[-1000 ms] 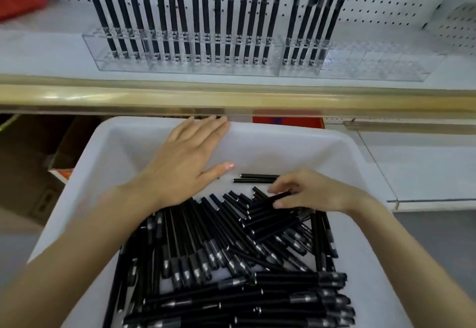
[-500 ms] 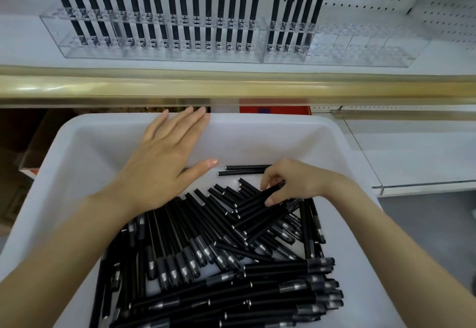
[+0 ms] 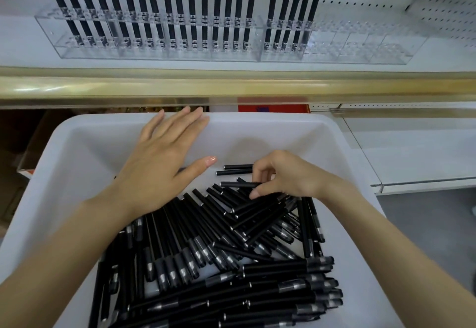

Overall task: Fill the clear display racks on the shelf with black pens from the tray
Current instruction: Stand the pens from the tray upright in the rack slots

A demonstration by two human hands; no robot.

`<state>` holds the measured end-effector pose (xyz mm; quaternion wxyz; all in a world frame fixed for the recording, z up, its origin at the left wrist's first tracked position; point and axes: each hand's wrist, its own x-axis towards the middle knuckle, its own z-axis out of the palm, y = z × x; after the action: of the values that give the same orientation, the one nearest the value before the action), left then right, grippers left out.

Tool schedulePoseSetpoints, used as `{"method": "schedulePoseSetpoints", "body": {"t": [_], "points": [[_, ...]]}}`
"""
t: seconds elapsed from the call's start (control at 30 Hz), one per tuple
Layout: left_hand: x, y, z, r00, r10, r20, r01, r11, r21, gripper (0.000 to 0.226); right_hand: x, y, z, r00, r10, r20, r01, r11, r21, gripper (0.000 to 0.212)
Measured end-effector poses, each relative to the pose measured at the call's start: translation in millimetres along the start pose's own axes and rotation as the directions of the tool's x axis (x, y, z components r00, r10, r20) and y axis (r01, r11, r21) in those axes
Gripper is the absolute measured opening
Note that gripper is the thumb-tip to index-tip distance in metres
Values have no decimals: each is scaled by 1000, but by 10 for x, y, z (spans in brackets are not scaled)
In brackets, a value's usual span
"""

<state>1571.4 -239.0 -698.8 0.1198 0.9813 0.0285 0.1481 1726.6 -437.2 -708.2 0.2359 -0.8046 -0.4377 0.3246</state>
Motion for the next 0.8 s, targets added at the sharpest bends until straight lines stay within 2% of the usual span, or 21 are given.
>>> {"method": "schedulePoseSetpoints", "body": {"t": [0.1, 0.2, 0.33, 0.43, 0.63, 0.73, 0.77, 0.8], "points": [[19, 58, -89, 996, -46, -83, 23, 965, -260, 56, -21, -80, 14, 997, -58, -48, 64, 989, 134, 13], [40, 173, -176, 993, -93, -68, 50, 879, -473, 37, -56, -137, 28, 990, -104, -97, 124, 966, 226, 11], [41, 226, -192, 999, 12, 31, 1, 917, -399, 31, -82, -228, 19, 966, -161, -200, 218, 926, 307, 7], [50, 229, -221, 995, -29, 95, 67, 902, -426, 15, -117, -297, -19, 959, -164, -233, 234, 919, 319, 10], [138, 280, -297, 967, -219, 127, 251, 764, -594, 12, -209, -353, -363, 928, -121, -351, 237, 920, 311, 16], [184, 318, -314, 954, -264, 143, 288, 668, -686, 8, -294, -368, -576, 912, -44, -407, 237, 868, 436, 21], [206, 365, -343, 950, -271, 153, 293, 614, -733, 3, -316, -371, -632, 913, -18, -407, 245, 823, 512, 21], [240, 418, -367, 953, -261, 152, 280, 575, -769, 7, -325, -380, -685, 917, 9, -399, 256, 753, 606, 21]]}}
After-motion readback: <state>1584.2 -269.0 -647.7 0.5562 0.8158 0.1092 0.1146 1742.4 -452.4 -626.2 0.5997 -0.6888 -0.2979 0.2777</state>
